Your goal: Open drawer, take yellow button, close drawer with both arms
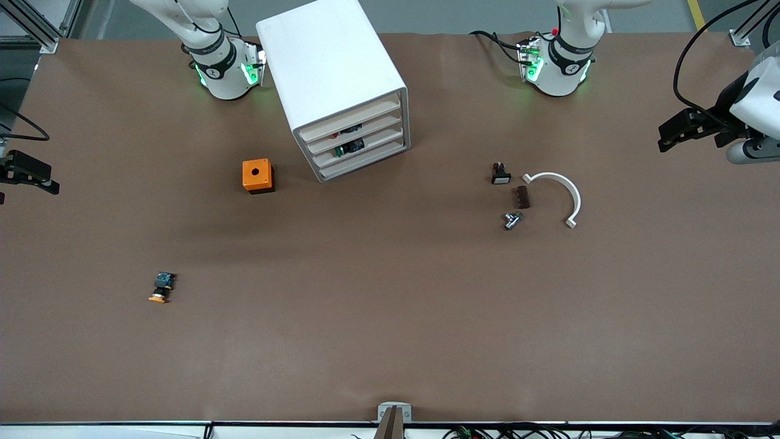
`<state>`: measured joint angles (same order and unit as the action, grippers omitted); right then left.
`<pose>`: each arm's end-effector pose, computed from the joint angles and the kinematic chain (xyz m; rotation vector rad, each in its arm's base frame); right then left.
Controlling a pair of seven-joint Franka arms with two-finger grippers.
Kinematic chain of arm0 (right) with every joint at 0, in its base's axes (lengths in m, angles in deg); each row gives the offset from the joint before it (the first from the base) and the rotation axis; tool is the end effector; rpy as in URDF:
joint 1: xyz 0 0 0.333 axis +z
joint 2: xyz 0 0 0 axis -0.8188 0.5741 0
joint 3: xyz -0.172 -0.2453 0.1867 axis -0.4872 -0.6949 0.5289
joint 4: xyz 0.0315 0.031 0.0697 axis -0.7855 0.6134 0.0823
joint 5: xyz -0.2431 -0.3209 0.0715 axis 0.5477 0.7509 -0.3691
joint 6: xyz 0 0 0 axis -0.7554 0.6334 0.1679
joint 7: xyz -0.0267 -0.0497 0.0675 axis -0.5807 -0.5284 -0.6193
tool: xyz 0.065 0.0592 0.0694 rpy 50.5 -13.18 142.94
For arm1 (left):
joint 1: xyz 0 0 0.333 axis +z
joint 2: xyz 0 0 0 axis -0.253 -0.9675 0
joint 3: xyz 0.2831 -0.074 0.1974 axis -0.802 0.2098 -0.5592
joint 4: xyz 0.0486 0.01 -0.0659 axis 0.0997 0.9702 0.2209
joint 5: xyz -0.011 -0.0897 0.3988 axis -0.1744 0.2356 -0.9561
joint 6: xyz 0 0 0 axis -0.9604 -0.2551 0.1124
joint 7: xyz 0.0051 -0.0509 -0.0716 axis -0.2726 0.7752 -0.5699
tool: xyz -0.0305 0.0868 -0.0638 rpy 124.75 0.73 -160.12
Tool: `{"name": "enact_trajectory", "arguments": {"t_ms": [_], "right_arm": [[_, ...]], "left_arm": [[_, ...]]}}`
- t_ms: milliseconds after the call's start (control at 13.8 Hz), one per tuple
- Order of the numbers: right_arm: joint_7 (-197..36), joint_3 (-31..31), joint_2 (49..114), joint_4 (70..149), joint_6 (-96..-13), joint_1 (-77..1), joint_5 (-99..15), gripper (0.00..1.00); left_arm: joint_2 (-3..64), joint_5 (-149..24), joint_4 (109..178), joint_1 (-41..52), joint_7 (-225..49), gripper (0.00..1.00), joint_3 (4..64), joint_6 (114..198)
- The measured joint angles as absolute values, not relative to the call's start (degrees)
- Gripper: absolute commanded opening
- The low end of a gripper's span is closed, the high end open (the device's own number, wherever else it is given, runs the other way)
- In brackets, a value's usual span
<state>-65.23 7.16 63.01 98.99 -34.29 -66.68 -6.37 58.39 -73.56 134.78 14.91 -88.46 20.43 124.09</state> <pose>0.5993 -0.1058 0.6250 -3.1167 -0.2733 -0.0500 0.5450 -0.0418 0.6626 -3.0917 -0.0707 0.0977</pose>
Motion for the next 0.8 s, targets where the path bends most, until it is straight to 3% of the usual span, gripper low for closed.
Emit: {"name": "enact_trajectory", "arguments": {"t_ms": [800], "right_arm": [[-82.9, 7.2, 58.1, 100.2, -30.9, -60.4, -7.1, 1.00]], "left_arm": [[56.9, -73.6, 133.5, 14.9, -88.0, 1.00, 20.4, 124.4]]}}
